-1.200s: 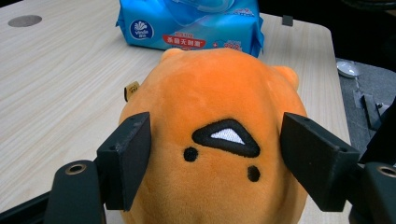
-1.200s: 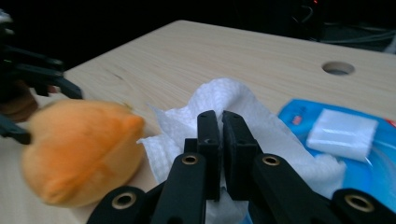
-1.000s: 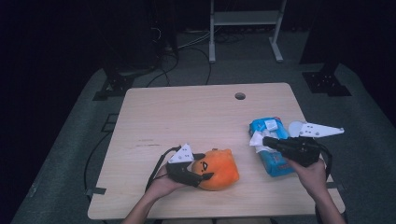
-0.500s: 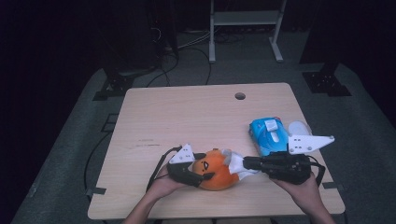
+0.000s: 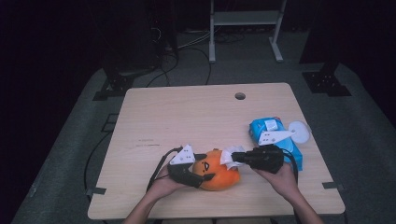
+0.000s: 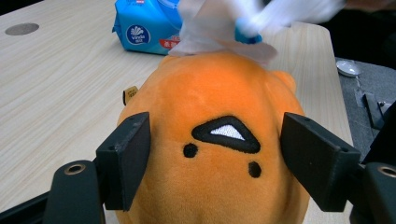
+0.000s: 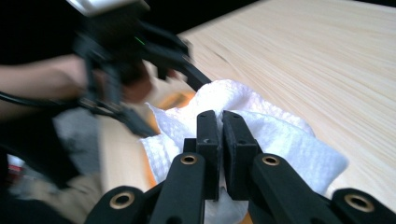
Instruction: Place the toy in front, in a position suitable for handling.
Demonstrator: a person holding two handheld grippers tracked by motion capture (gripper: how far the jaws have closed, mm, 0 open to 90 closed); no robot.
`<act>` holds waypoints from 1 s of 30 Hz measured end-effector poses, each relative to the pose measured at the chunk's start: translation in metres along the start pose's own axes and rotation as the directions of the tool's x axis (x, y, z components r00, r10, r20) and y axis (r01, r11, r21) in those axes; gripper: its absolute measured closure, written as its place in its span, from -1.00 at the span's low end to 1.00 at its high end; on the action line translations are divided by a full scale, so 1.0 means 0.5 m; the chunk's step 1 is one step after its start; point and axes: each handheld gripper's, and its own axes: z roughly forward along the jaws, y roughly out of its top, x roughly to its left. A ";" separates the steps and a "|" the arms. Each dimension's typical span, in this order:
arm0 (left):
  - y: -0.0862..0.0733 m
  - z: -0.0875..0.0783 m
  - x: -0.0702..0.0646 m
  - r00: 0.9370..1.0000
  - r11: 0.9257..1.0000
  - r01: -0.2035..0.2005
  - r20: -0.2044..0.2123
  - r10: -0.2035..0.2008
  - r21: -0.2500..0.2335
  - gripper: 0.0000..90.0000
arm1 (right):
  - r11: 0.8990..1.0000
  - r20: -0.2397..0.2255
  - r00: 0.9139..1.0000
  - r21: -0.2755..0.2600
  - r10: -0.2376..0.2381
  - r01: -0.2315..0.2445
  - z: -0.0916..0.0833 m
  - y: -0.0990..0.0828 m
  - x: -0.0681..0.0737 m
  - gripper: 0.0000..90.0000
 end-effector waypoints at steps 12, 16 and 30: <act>0.000 0.004 -0.003 1.000 1.000 -0.008 0.000 0.008 0.002 -0.44 | 0.996 0.093 0.993 0.065 -0.067 0.061 0.048 -0.031 -0.010 0.77; -0.001 0.005 -0.003 1.000 1.000 -0.008 0.005 0.008 0.004 -0.43 | 0.995 0.131 0.988 0.069 -0.079 0.070 0.051 -0.033 -0.009 0.49; -0.003 0.004 -0.005 0.998 0.999 -0.037 0.046 0.035 0.025 -0.43 | 0.996 0.011 0.998 0.069 0.054 -0.055 0.060 -0.046 -0.041 0.66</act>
